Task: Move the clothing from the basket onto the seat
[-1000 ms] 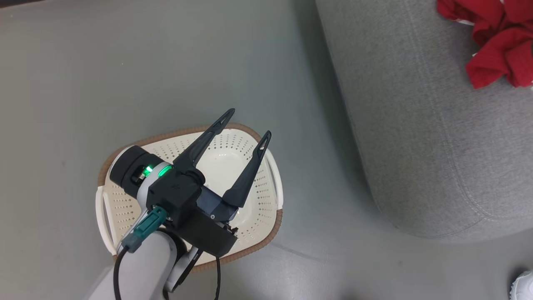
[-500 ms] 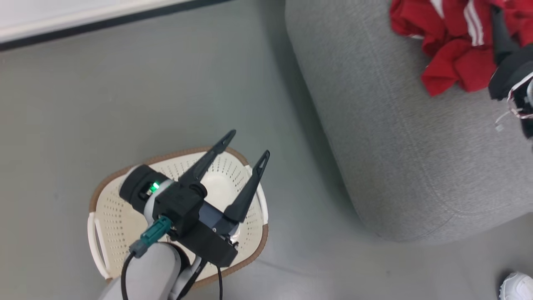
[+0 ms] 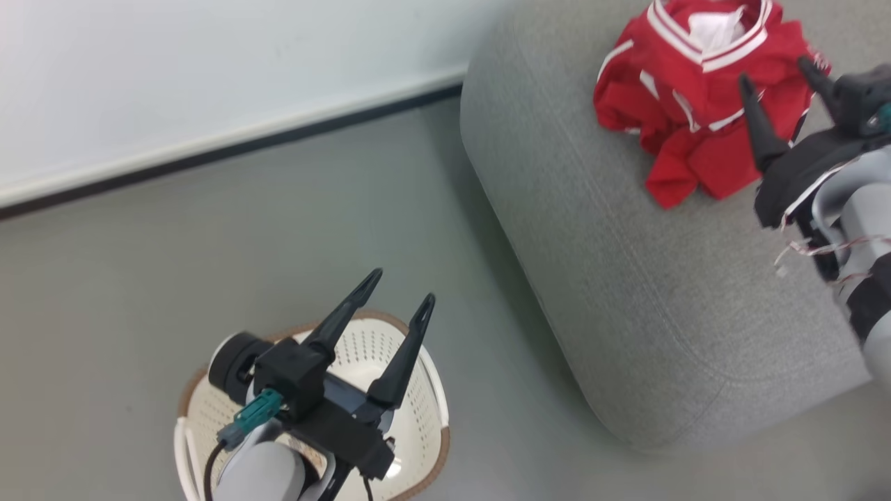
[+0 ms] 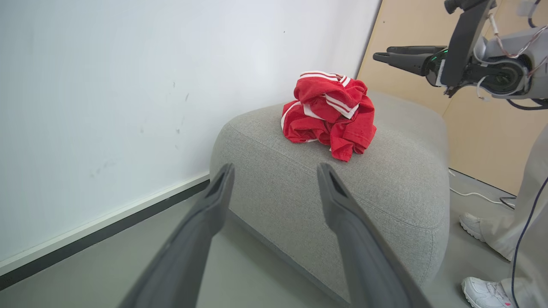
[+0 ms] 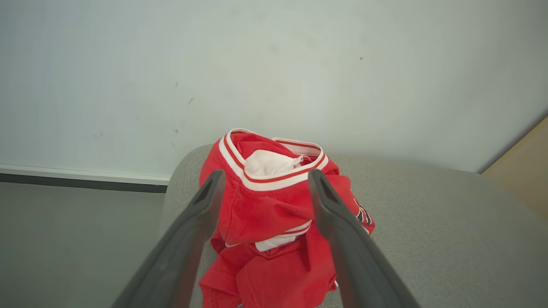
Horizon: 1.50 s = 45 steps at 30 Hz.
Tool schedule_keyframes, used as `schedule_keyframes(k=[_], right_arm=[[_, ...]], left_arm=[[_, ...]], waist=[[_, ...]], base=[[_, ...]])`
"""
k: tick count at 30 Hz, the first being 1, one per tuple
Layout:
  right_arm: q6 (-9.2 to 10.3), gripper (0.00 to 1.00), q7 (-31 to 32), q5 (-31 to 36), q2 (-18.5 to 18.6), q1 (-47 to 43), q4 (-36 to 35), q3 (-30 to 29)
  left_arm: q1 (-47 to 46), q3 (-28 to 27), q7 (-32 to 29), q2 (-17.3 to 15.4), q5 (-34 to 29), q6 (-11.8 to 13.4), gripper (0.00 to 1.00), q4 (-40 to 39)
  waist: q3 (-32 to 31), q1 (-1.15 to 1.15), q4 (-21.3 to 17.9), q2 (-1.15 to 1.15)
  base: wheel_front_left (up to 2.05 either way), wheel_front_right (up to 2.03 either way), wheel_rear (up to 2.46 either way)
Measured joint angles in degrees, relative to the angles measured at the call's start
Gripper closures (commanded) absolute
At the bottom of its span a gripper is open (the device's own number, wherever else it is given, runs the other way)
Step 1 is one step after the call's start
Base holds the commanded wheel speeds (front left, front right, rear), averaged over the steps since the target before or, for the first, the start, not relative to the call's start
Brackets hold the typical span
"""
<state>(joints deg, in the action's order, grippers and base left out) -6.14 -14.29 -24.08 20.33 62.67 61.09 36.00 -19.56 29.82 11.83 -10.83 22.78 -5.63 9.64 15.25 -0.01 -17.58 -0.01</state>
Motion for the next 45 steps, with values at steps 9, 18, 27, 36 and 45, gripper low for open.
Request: schedule_keyframes(k=[9, 18, 27, 36, 45], right_arm=[[-0.44, 0.00, 0.00, -1.05, -2.49, -6.50, -0.16, 0.04], [-0.74, 0.00, -0.01, -2.52, -5.09, -15.32, -4.34, -0.36], [0.32, 0.00, 0.00, -3.30, -7.71, -23.95, -10.69, -1.10], [4.72, 0.00, -0.01, -3.67, -9.12, -32.97, -18.96, -2.47], [8.86, 0.00, -0.01, -2.03, -8.98, -41.38, -28.03, -3.90]], left_arm=[[5.59, -3.15, 0.96, 0.18, 2.42, 2.71, 0.00, 3.27], [11.02, -7.72, 1.72, -0.90, 3.15, 6.75, 0.00, 3.18], [16.43, -14.60, 2.16, -3.49, 4.52, 10.53, 0.00, 2.41], [21.94, -20.24, 2.44, -4.71, 5.05, 11.71, 0.00, 1.37], [26.31, -23.04, 2.47, -5.21, 4.47, 12.21, 0.00, 0.19]], waist=[[-7.30, -0.01, 2.22, 0.00], [-12.88, -0.01, 6.31, 0.00], [-16.11, 0.00, 9.83, 0.00], [-17.19, 0.01, 10.80, 0.01], [-17.50, 0.01, 10.94, 0.01]], base=[[0.00, 0.00, 0.00], [0.00, 0.00, 0.00], [0.00, 0.00, 0.00], [0.00, 0.00, 0.00], [0.00, 0.00, 0.00]])
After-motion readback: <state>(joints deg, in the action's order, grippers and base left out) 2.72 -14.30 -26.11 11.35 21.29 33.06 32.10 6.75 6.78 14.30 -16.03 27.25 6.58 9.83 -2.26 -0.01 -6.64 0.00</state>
